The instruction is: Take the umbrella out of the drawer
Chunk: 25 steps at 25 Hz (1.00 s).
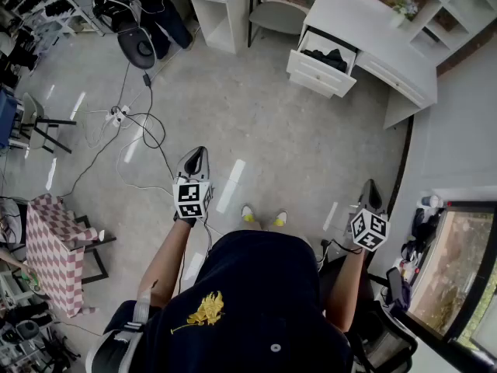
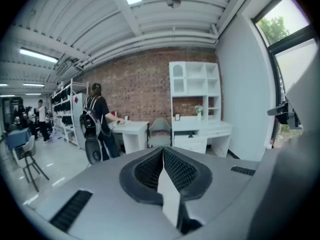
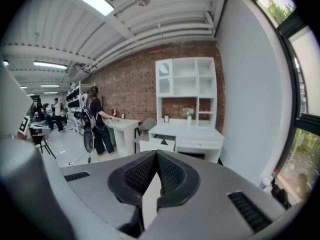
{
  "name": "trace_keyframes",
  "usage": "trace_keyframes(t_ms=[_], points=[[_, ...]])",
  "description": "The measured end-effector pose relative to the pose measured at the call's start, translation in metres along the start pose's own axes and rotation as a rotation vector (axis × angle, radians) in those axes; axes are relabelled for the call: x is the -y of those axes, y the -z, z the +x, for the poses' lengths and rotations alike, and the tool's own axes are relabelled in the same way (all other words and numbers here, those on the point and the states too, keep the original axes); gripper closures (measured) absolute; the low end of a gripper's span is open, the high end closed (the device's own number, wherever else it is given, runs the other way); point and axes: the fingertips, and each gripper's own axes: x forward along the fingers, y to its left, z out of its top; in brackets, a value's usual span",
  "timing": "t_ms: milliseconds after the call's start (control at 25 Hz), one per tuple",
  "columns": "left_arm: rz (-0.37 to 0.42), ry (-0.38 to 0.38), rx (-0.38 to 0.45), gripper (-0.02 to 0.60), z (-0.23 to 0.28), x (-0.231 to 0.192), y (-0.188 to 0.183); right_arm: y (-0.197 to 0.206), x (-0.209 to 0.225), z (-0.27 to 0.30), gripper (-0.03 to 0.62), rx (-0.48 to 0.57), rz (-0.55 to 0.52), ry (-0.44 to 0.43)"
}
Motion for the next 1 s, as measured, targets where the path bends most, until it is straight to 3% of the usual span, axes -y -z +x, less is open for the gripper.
trace_keyframes(t_ms=[160,320,440,600,760,960,1000], points=[[0.096,0.089,0.171,0.557,0.016,0.056,-0.082,-0.063,-0.012,-0.023,0.571,0.141,-0.095,-0.023],[0.187,0.143,0.264,0.557,0.016,0.097,-0.13,-0.082,-0.01,-0.032,0.571,0.191,-0.116,-0.035],[0.21,0.178,0.313,0.557,0.02,0.129,-0.153,-0.089,0.008,-0.033,0.571,0.196,-0.108,-0.032],[0.198,0.22,0.346,0.557,0.03,0.16,-0.173,-0.093,0.019,-0.027,0.571,0.198,-0.092,-0.036],[0.155,0.248,0.328,0.555,0.046,0.185,-0.179,-0.097,0.027,-0.024,0.571,0.204,-0.115,-0.041],[0.178,0.309,0.34,0.548,0.055,0.214,-0.192,-0.106,0.039,-0.027,0.571,0.23,-0.127,-0.03],[0.179,0.318,0.339,0.519,0.058,0.218,-0.194,-0.109,0.04,-0.026,0.571,0.24,-0.129,-0.03]])
